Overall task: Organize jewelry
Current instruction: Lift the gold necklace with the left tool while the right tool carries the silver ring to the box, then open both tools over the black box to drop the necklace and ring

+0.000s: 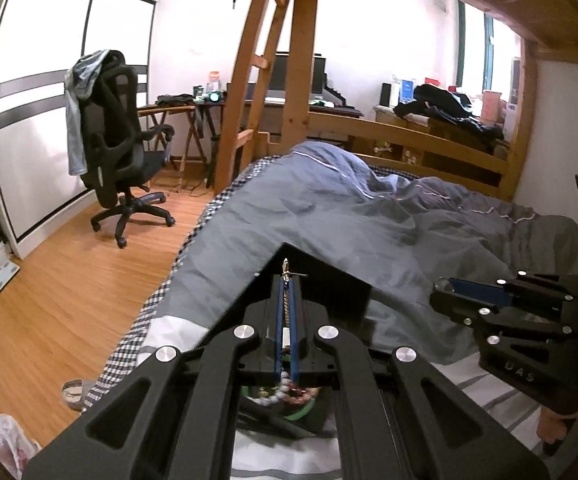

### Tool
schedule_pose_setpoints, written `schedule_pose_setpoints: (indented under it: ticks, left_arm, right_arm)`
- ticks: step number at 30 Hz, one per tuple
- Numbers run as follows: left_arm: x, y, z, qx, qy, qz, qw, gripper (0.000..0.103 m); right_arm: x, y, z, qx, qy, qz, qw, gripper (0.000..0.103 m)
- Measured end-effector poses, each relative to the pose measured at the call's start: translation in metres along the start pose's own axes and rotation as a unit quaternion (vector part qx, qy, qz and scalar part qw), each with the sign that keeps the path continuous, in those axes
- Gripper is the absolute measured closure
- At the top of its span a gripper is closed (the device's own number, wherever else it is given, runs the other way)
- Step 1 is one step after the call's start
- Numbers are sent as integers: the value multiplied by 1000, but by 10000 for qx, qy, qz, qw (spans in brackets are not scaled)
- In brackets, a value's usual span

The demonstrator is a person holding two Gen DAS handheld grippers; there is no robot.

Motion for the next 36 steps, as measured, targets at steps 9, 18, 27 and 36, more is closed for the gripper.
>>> schedule_pose_setpoints:
  ticks: [9,18,27,36]
  left_arm:
    - [-7,2,-22,175,-64,-176,9997,101]
    - [-26,14,-29,255,147,-804,9963,100]
    - [23,-7,-36,377,-252,-274,9986,23]
    - [77,-15,-32,193,-516,-160,9984,6]
  right_arm:
    - [-31,-19,-33,194,-244,-78,9995,82]
    - [-72,-12,-42,149,-515,-628,9966,77]
    - [-18,-29,-22,-414,-369,93,9984,11]
    - [57,-31,-29,-308,-567,106,9979,4]
Point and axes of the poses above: each gripper's, at about its wrist camera, not at the fingertips, and x roughly against the way its jaws point, z to its right, y to its underside, the point moved 1 cm from there along -x, roughly the way its jaws point, and after that the axes turned 6 degrees about x, right-handed, at the moved point
